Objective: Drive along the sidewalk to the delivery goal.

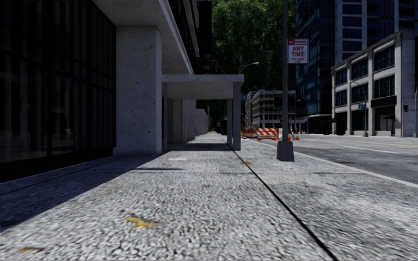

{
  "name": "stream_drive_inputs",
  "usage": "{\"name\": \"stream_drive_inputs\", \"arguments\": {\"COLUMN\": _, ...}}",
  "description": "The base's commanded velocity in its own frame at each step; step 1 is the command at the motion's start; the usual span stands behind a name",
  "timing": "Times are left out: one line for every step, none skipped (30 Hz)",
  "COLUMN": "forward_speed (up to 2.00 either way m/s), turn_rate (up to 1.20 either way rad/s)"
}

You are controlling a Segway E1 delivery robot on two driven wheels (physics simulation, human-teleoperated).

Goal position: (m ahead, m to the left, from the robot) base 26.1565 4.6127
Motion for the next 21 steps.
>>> {"name": "stream_drive_inputs", "arguments": {"forward_speed": 2.00, "turn_rate": 0.00}}
{"name": "stream_drive_inputs", "arguments": {"forward_speed": 2.00, "turn_rate": 0.00}}
{"name": "stream_drive_inputs", "arguments": {"forward_speed": 2.00, "turn_rate": 0.00}}
{"name": "stream_drive_inputs", "arguments": {"forward_speed": 2.00, "turn_rate": 0.00}}
{"name": "stream_drive_inputs", "arguments": {"forward_speed": 2.00, "turn_rate": 0.00}}
{"name": "stream_drive_inputs", "arguments": {"forward_speed": 2.00, "turn_rate": 0.00}}
{"name": "stream_drive_inputs", "arguments": {"forward_speed": 2.00, "turn_rate": 0.00}}
{"name": "stream_drive_inputs", "arguments": {"forward_speed": 2.00, "turn_rate": 0.00}}
{"name": "stream_drive_inputs", "arguments": {"forward_speed": 2.00, "turn_rate": 0.00}}
{"name": "stream_drive_inputs", "arguments": {"forward_speed": 2.00, "turn_rate": 0.00}}
{"name": "stream_drive_inputs", "arguments": {"forward_speed": 2.00, "turn_rate": 0.00}}
{"name": "stream_drive_inputs", "arguments": {"forward_speed": 2.00, "turn_rate": 0.00}}
{"name": "stream_drive_inputs", "arguments": {"forward_speed": 2.00, "turn_rate": 0.00}}
{"name": "stream_drive_inputs", "arguments": {"forward_speed": 2.00, "turn_rate": 0.00}}
{"name": "stream_drive_inputs", "arguments": {"forward_speed": 2.00, "turn_rate": 0.00}}
{"name": "stream_drive_inputs", "arguments": {"forward_speed": 2.00, "turn_rate": 0.00}}
{"name": "stream_drive_inputs", "arguments": {"forward_speed": 2.00, "turn_rate": 0.00}}
{"name": "stream_drive_inputs", "arguments": {"forward_speed": 2.00, "turn_rate": 0.00}}
{"name": "stream_drive_inputs", "arguments": {"forward_speed": 2.00, "turn_rate": 0.00}}
{"name": "stream_drive_inputs", "arguments": {"forward_speed": 2.00, "turn_rate": 0.00}}
{"name": "stream_drive_inputs", "arguments": {"forward_speed": 2.00, "turn_rate": 0.00}}
